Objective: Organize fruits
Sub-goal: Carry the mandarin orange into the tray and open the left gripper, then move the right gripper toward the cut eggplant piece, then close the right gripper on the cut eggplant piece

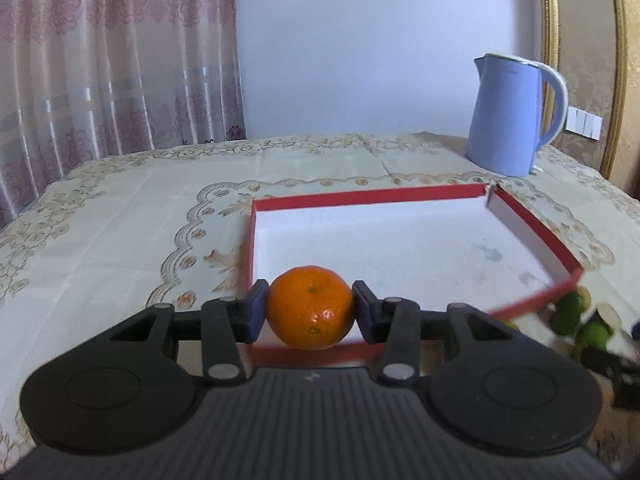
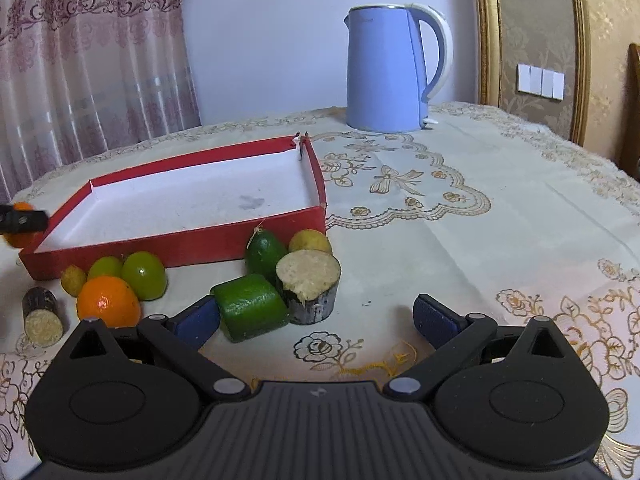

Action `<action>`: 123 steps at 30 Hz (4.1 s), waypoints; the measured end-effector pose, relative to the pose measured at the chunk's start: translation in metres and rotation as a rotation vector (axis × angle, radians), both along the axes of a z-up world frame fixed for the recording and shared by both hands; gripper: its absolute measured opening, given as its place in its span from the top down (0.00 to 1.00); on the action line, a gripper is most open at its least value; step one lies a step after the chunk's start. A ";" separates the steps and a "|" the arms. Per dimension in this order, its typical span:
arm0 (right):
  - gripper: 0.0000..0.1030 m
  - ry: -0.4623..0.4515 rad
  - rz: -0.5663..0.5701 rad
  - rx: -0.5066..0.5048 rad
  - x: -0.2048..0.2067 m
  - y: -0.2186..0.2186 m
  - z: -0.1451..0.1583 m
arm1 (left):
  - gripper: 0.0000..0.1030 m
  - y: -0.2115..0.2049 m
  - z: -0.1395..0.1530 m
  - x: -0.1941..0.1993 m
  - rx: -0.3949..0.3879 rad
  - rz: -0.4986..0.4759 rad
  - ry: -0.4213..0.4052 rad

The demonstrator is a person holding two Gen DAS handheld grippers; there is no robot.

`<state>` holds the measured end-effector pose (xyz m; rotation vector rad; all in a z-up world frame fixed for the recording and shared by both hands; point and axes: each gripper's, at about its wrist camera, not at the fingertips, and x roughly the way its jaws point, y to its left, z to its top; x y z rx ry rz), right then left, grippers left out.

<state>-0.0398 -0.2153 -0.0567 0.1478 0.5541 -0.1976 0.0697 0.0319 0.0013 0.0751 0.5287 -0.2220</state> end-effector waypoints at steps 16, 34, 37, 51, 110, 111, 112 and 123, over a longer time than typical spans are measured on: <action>0.00 -0.012 -0.005 0.041 -0.001 -0.005 -0.002 | 0.60 -0.036 -0.020 0.098 0.066 0.052 0.088; 0.00 -0.005 0.003 0.033 -0.001 -0.004 -0.002 | 0.20 -0.044 -0.030 0.082 0.179 0.122 -0.046; 0.00 -0.008 0.006 0.036 0.000 -0.003 -0.002 | 0.19 -0.032 -0.024 0.068 0.159 0.183 -0.094; 0.00 -0.038 0.120 0.016 -0.005 0.002 0.000 | 0.05 0.054 -0.023 -0.025 0.000 0.310 -0.063; 0.52 -0.003 0.194 -0.047 0.019 -0.025 0.008 | 0.00 0.036 -0.046 -0.033 0.050 0.155 0.016; 0.55 -0.002 0.197 -0.037 0.018 -0.025 0.008 | 0.00 0.036 -0.046 -0.033 0.050 0.156 0.015; 0.58 -0.003 0.201 -0.028 0.017 -0.026 0.008 | 0.00 0.036 -0.046 -0.033 0.049 0.155 0.014; 0.68 0.020 0.201 0.008 0.026 -0.028 0.000 | 0.00 0.037 -0.045 -0.033 0.039 0.159 0.014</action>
